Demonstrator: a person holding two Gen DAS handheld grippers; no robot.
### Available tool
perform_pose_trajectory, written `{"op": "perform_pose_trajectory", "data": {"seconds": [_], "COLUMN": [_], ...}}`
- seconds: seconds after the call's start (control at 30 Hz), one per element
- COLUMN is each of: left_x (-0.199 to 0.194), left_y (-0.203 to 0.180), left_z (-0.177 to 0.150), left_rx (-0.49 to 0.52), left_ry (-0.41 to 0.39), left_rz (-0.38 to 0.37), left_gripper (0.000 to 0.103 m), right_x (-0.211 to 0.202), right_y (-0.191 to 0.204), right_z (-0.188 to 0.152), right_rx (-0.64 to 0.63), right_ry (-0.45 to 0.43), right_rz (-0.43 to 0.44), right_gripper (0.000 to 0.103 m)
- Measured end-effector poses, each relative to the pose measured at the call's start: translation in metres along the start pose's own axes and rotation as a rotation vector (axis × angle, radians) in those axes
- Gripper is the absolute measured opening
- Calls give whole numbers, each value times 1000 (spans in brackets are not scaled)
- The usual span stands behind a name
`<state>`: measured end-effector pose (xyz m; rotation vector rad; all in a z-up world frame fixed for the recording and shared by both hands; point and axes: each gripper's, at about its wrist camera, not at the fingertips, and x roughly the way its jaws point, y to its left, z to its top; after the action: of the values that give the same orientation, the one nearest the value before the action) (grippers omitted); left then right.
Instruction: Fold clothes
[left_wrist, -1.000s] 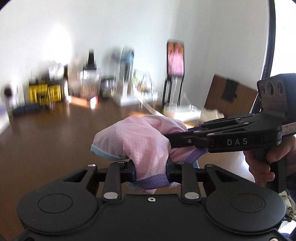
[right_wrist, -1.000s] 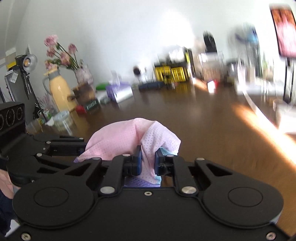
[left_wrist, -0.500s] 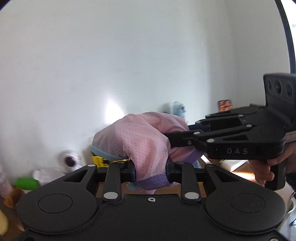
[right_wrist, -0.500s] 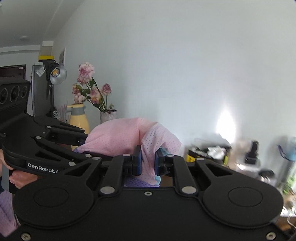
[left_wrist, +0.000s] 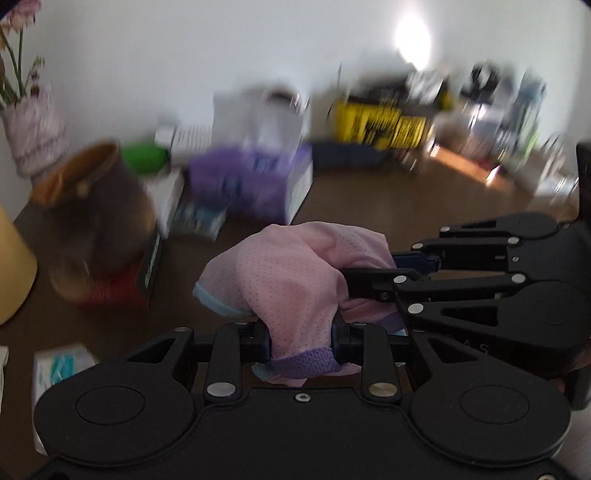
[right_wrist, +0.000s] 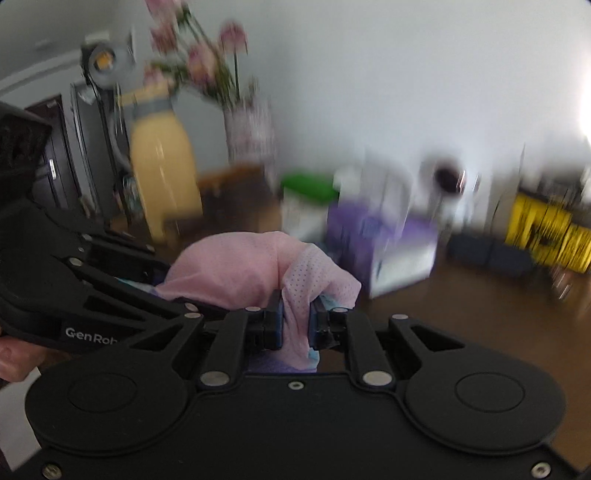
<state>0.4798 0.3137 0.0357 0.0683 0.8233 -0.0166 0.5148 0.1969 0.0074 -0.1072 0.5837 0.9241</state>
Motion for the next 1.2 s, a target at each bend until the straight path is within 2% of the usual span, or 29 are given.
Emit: {"op": "perform_pose_trajectory", "data": {"seconds": [0.07, 0.1, 0.13, 0.17, 0.2, 0.23, 0.27, 0.3, 0.33, 0.37, 0.47, 0.53, 0.77, 0.83, 0.9, 1.0, 1.17, 1.2], "left_x": [10, 13, 14, 12, 11, 9, 7, 4, 0, -4, -23, -36, -103, -115, -123, -137, -167, -175], "left_y": [4, 3, 4, 8, 11, 14, 15, 15, 14, 11, -1, -8, -66, -91, -119, -158, -216, -227], "left_z": [-8, -10, -12, -13, -13, -14, -14, -13, -11, -10, -6, -1, 19, 18, 10, -10, -64, -81], "left_rx": [-3, 7, 2, -23, -48, -66, -69, -71, -67, -56, -8, -13, -162, -174, -179, -165, -182, -184], "left_ry": [26, 25, 23, 34, 44, 55, 67, 79, 92, 102, 65, 31, -206, -266, -320, -382, -489, -516], "left_rz": [15, 56, 113, 155, 197, 226, 224, 222, 227, 254, 348, 353, 250, 224, 166, 89, 56, 40], "left_gripper": [34, 49, 70, 79, 93, 97, 97, 97, 97, 97, 99, 99, 102, 102, 102, 102, 103, 103], "right_x": [14, 17, 19, 18, 15, 11, 7, 3, 1, -7, -31, -55, -149, -184, -208, -264, -353, -373], "right_y": [1, 1, 0, -3, -6, -9, -13, -16, -16, -18, -26, -28, -29, -35, -40, -54, -72, -70], "right_z": [-15, -20, -24, -26, -26, -26, -25, -24, -23, -22, -10, -1, 9, 0, -13, -48, -107, -125], "right_rx": [1, 5, 7, 7, 4, 2, -1, -6, -12, -26, -23, -11, -37, -11, 18, 33, 42, 42], "right_ry": [34, 43, 49, 50, 46, 41, 33, 26, 22, 10, -27, -61, -165, -176, -167, -166, -207, -222], "right_rz": [12, 12, 6, -1, -10, -19, -36, -54, -69, -74, -60, -66, -132, -186, -242, -328, -531, -548], "right_gripper": [18, 19, 20, 21, 28, 40, 49, 65, 75, 78, 81, 82, 83, 83, 83, 83, 83, 83]}}
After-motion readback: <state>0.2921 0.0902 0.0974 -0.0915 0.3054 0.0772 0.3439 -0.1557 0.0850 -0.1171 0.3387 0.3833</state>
